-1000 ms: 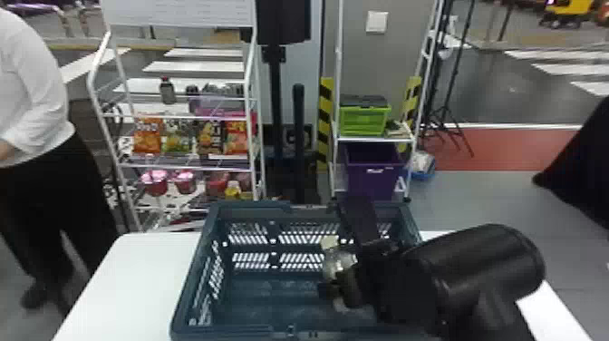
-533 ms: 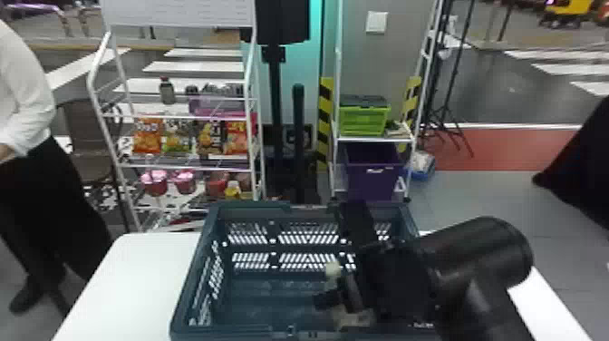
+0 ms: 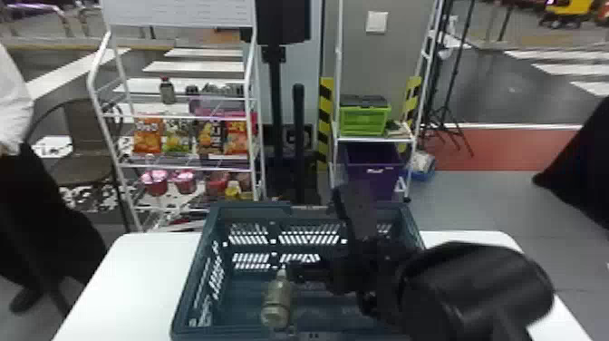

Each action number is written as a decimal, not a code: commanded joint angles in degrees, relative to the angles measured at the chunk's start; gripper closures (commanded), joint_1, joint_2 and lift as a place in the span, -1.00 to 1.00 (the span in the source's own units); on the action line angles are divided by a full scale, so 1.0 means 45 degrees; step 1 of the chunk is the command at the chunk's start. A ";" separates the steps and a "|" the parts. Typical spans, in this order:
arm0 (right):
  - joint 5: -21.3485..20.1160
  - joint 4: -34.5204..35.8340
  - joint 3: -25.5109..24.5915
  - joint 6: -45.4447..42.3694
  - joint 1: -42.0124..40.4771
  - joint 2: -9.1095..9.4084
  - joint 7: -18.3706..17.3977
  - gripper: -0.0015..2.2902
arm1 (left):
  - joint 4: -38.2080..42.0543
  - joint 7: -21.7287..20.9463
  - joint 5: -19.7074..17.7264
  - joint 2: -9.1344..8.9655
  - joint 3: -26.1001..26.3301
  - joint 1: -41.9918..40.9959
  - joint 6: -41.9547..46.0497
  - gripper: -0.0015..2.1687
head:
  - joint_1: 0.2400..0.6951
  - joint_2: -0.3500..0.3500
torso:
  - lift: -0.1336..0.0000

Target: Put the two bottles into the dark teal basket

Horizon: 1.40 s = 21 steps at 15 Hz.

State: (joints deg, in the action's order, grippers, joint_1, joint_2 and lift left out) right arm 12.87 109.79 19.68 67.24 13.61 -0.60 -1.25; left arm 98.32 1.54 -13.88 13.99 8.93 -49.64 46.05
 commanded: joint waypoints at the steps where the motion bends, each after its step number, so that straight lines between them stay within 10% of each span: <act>1: -0.0126 0.1402 -0.0097 -0.2919 -0.1599 -0.0825 0.0004 -0.97 | 0.0123 -0.0011 -0.0021 0.0016 -0.0149 0.0034 -0.0146 0.98 | 0.14 0.00 | 1.00; 7: -0.0302 0.4820 -0.2206 -0.8935 -0.7614 -0.2348 0.0629 -0.97 | 0.0865 -0.0050 -0.0275 0.0134 -0.0520 0.0171 -0.1123 0.98 | 0.14 0.00 | 1.00; 11: -0.0106 0.5172 -0.3788 -1.5615 -1.2282 -0.2328 0.1332 -0.97 | 0.1940 0.0009 -0.0236 0.0134 -0.0754 -0.0044 -0.2334 0.98 | 0.14 0.00 | 1.00; 16: 0.0948 0.2066 -0.4472 -2.5341 -1.5681 -0.1801 0.2484 -0.97 | 0.5650 0.0204 -0.0041 0.0114 -0.1301 -0.0591 -0.5029 0.98 | 0.14 0.00 | 1.00; 21: 0.1495 0.0211 -0.5175 -2.6669 -1.6443 -0.0786 0.3754 -0.96 | 0.8697 0.0888 0.1111 0.0036 -0.0774 0.1089 -1.1318 0.98 | 0.14 0.00 | 1.00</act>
State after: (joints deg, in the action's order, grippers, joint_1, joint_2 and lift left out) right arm 19.33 112.30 -2.85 -52.62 -59.60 -5.18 15.50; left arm 134.62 5.44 -10.85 14.39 4.11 -47.55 2.48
